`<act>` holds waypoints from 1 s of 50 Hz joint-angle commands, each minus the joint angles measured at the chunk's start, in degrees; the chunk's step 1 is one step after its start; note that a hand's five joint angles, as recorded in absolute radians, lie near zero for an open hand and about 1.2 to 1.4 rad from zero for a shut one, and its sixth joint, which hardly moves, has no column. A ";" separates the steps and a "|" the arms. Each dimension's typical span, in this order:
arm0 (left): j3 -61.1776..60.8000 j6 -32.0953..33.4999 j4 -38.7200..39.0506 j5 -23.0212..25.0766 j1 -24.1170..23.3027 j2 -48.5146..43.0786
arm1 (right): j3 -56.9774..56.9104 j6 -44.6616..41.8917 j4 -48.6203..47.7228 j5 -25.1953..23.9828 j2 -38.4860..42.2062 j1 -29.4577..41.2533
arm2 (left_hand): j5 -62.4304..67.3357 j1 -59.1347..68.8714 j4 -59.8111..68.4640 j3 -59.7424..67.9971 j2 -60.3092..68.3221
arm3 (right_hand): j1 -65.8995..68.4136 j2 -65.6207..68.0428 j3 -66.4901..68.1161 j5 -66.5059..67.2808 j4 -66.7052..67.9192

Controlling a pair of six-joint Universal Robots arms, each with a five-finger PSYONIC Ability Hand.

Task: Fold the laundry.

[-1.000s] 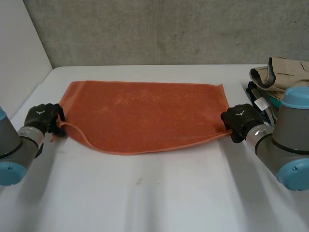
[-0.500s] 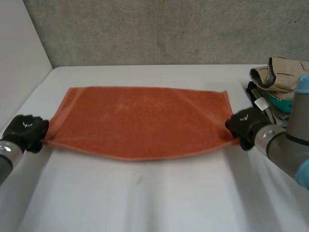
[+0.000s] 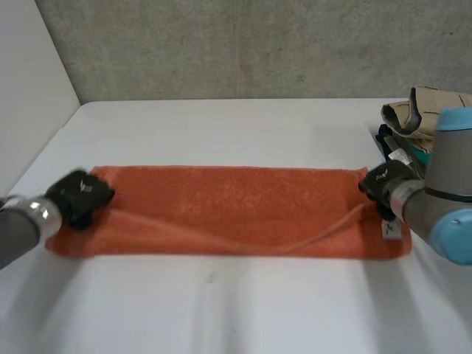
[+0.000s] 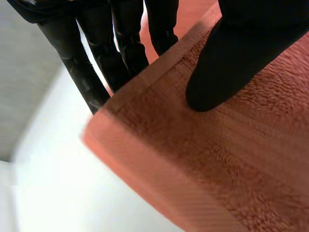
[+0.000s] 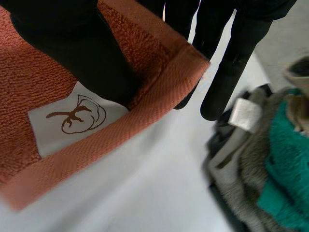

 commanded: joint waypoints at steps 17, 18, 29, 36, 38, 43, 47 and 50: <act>39.89 -12.98 17.71 -11.93 -10.48 -29.49 | -35.98 0.66 -8.66 8.65 27.00 3.24 | -37.85 -38.24 -40.09 -39.58 -39.91 | -54.84 -57.76 -58.40 -58.33 -58.70; 39.98 -13.59 17.89 -11.93 -10.83 -29.58 | -36.60 0.75 -8.66 9.18 27.27 3.50 | -56.54 -56.93 -58.78 -58.26 -58.60 | -54.84 -57.76 -58.40 -58.33 -58.70; 30.15 -21.86 19.04 -15.26 -12.94 -20.37 | -27.49 9.70 -7.78 8.93 16.48 4.91 | -56.54 -56.93 -58.78 -58.26 -58.60 | -54.84 -57.76 -58.40 -58.33 -58.70; 15.56 -25.46 19.30 -14.83 -12.42 -9.38 | -8.00 19.28 -2.78 0.68 1.20 4.30 | -56.54 -56.93 -58.78 -58.26 -58.60 | -48.42 -51.35 -51.99 -51.91 -52.29; 12.75 -26.43 19.39 -14.65 -12.24 -7.53 | -4.29 20.25 -1.63 -1.44 -0.67 3.68 | -56.54 -56.93 -58.78 -58.26 -58.60 | -43.34 -46.26 -46.90 -46.83 -47.20; 5.89 -29.15 21.49 -14.56 -11.71 -3.58 | 5.39 20.87 -3.46 -4.26 -1.99 -0.89 | -56.54 -56.93 -58.78 -58.26 -58.60 | -36.76 -39.69 -40.33 -40.25 -40.63; 2.81 -29.77 24.56 -14.56 -11.71 -3.04 | 9.96 20.96 -9.88 -4.70 -2.17 -2.47 | -56.54 -56.93 -58.78 -58.26 -58.60 | -35.24 -38.17 -38.81 -38.73 -39.11; 1.75 -29.77 26.24 -14.56 -11.71 -3.13 | 11.38 20.26 -13.75 -4.53 -2.00 -3.00 | -56.54 -56.93 -58.78 -58.26 -58.60 | -33.73 -36.65 -37.29 -37.22 -37.59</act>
